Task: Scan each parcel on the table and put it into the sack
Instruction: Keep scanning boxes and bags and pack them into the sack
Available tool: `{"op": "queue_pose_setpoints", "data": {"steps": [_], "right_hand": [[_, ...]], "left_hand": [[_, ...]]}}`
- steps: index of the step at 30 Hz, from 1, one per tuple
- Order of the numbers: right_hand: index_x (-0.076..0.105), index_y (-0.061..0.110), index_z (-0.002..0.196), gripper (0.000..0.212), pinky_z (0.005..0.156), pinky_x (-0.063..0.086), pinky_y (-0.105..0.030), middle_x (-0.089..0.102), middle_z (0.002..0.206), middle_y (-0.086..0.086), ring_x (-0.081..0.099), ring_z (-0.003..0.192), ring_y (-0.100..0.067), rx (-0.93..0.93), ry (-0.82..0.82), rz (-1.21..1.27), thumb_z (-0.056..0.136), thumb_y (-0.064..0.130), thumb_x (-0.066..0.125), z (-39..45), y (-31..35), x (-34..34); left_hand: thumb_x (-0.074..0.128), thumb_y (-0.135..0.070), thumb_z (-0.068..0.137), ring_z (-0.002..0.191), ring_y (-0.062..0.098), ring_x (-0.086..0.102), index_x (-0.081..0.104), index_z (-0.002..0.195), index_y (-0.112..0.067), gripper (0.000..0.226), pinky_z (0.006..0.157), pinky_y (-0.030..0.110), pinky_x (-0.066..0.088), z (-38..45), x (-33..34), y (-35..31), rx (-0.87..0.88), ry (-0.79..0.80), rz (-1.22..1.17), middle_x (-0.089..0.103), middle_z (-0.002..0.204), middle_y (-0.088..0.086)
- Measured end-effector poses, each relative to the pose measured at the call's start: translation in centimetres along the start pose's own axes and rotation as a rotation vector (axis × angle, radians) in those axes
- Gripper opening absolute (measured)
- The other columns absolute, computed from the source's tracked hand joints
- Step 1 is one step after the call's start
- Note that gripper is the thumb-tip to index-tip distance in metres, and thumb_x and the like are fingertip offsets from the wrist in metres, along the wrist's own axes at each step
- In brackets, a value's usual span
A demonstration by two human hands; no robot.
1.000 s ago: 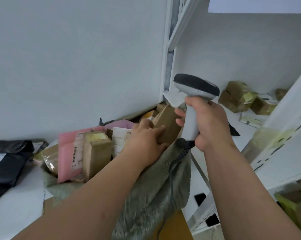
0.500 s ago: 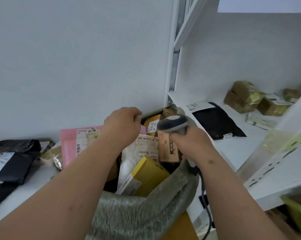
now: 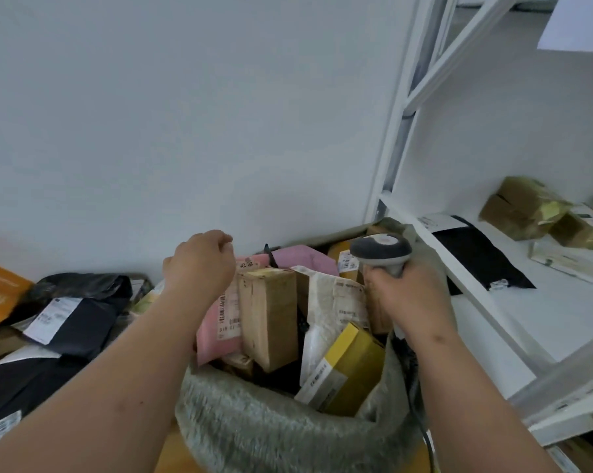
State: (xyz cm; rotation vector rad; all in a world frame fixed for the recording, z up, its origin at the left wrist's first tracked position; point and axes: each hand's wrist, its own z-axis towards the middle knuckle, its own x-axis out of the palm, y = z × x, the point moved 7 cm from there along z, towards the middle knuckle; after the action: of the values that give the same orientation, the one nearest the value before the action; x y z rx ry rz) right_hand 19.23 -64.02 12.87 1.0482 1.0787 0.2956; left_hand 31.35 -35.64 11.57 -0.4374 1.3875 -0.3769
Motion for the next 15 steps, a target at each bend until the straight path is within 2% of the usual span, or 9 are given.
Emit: {"op": "queue_pose_setpoints", "data": {"steps": [3,5,7,8,9,11,14,15], "right_hand": [[0.062,0.016,0.083,0.029,0.055,0.033,-0.026,0.061,0.075,-0.003,0.054,0.068,-0.014,0.089,0.016,-0.084,0.094,0.042,0.059,-0.4,0.0,1.4],[0.064,0.015,0.083,0.029,0.059,0.038,-0.028,0.064,0.077,-0.005,0.059,0.072,-0.02,0.123,0.005,-0.058,0.092,0.042,0.06,-0.5,0.0,2.3],[0.065,0.015,0.085,0.026,0.064,0.042,-0.032,0.066,0.08,-0.007,0.061,0.076,-0.022,0.15,0.002,-0.033,0.09,0.04,0.062,-0.6,0.3,3.2],[0.065,0.014,0.087,0.025,0.064,0.042,-0.032,0.066,0.081,-0.008,0.06,0.076,-0.022,0.161,0.011,-0.04,0.09,0.039,0.062,-0.7,0.6,3.8],[0.065,0.013,0.087,0.024,0.064,0.042,-0.032,0.066,0.082,-0.009,0.06,0.077,-0.023,0.166,0.021,-0.048,0.09,0.037,0.062,-0.7,0.9,4.4],[0.065,0.011,0.088,0.023,0.067,0.046,-0.034,0.066,0.083,-0.012,0.061,0.079,-0.025,0.17,0.034,-0.067,0.091,0.034,0.062,-0.7,1.4,5.6],[0.065,0.012,0.092,0.025,0.072,0.051,-0.036,0.067,0.084,-0.011,0.062,0.077,-0.024,0.192,0.022,-0.112,0.092,0.036,0.061,-0.7,1.8,7.1],[0.064,0.012,0.092,0.025,0.072,0.051,-0.036,0.066,0.085,-0.011,0.061,0.076,-0.024,0.203,0.017,-0.125,0.093,0.037,0.061,-0.6,1.9,7.4]], "left_hand": [[0.037,-0.027,0.099,0.11,0.031,0.058,0.059,0.128,-0.028,0.037,0.097,0.047,0.045,1.8,-0.2,4.9,-0.133,-0.017,-0.06,0.064,0.123,0.004],[0.036,-0.025,0.1,0.11,0.034,0.057,0.059,0.127,-0.02,0.036,0.095,0.043,0.046,2.3,0.4,7.5,-0.189,0.029,-0.082,0.062,0.124,0.009],[0.04,-0.017,0.101,0.116,0.034,0.055,0.057,0.126,-0.007,0.033,0.089,0.035,0.042,2.5,1.4,10.0,-0.29,0.076,-0.191,0.06,0.128,0.015],[0.044,-0.013,0.1,0.121,0.031,0.054,0.054,0.13,-0.003,0.032,0.089,0.035,0.043,2.5,2.1,11.2,-0.333,0.117,-0.197,0.058,0.131,0.015],[0.05,-0.009,0.098,0.126,0.027,0.052,0.048,0.134,-0.001,0.037,0.093,0.032,0.045,2.4,1.9,11.8,-0.388,0.135,-0.27,0.056,0.134,0.013],[0.057,-0.004,0.094,0.13,0.025,0.049,0.035,0.142,0.0,0.052,0.1,0.029,0.044,3.2,2.3,13.1,-0.377,0.173,-0.148,0.051,0.139,0.012],[0.053,-0.022,0.1,0.131,0.035,0.046,0.033,0.147,-0.002,0.055,0.097,0.038,0.043,4.1,5.4,15.9,-0.694,0.265,-0.665,0.046,0.144,0.02],[0.053,-0.03,0.1,0.126,0.037,0.05,0.038,0.146,-0.006,0.054,0.092,0.038,0.045,4.5,6.5,16.5,-0.714,0.299,-0.673,0.05,0.14,0.02]]}}
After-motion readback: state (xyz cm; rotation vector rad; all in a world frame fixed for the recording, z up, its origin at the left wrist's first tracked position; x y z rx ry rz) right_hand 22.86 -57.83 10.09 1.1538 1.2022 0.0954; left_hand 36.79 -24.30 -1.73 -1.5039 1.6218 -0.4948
